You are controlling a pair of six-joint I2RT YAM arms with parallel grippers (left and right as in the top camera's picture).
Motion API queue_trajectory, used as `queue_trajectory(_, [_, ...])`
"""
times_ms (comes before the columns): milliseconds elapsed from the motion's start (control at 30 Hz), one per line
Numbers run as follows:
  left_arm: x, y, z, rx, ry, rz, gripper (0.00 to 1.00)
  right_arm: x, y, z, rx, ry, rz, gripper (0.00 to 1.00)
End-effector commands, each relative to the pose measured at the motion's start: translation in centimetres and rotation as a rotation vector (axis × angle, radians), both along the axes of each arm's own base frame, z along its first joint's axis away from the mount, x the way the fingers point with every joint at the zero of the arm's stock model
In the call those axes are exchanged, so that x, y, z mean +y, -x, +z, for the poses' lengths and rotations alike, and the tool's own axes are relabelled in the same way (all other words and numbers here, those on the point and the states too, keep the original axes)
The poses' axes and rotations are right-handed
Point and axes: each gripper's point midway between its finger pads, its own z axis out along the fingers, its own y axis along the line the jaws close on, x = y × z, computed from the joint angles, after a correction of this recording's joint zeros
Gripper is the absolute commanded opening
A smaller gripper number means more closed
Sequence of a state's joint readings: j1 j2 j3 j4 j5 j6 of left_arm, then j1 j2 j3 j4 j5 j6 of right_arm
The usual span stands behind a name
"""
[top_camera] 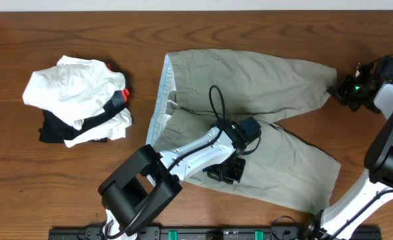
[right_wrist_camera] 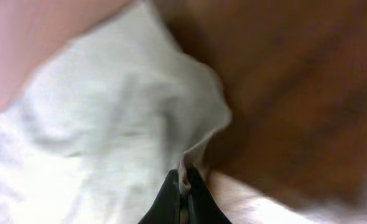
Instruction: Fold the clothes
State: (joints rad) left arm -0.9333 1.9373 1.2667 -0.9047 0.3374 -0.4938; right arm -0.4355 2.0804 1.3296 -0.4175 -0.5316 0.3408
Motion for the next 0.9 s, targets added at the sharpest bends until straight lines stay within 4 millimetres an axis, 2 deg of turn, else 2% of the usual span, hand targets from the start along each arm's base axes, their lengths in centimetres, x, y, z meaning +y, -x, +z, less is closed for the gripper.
queue_trajectory(0, [0.1,0.2,-0.4,0.009,-0.010,-0.001,0.22,3.2,-1.4,5.5,-0.167,-0.158,0.104,0.01])
queue_trajectory(100, [0.0,0.1,-0.4,0.004,-0.004,-0.001,0.23,4.4,-1.5,7.1,-0.199,-0.183,0.137,0.01])
queue_trajectory(300, [-0.1,0.0,-0.4,0.002,0.000,0.000,0.23,8.3,-0.8,6.9,-0.152,-0.203,0.220,0.01])
queue_trajectory(467, [-0.2,-0.2,-0.4,-0.003,0.006,0.002,0.23,14.2,-0.6,6.8,-0.149,-0.194,0.378,0.01])
queue_trajectory(533, [-0.2,-0.1,-0.4,-0.003,0.005,0.002,0.23,15.8,-0.6,6.8,-0.154,-0.182,0.422,0.01])
queue_trajectory(600, [-0.2,-0.1,-0.4,-0.002,0.005,0.002,0.23,16.5,-0.7,6.6,-0.155,-0.157,0.437,0.01])
queue_trajectory(700, [-0.2,-0.1,-0.4,-0.002,0.005,0.002,0.23,16.1,-1.2,6.7,-0.174,-0.136,0.430,0.02])
queue_trajectory(767, [-0.2,-0.1,-0.4,-0.001,0.005,0.002,0.23,16.1,-1.5,7.8,-0.232,-0.152,0.461,0.02])
queue_trajectory(867, [-0.2,-0.2,-0.4,-0.003,0.006,0.002,0.23,17.6,-1.2,9.5,-0.314,-0.225,0.545,0.01])
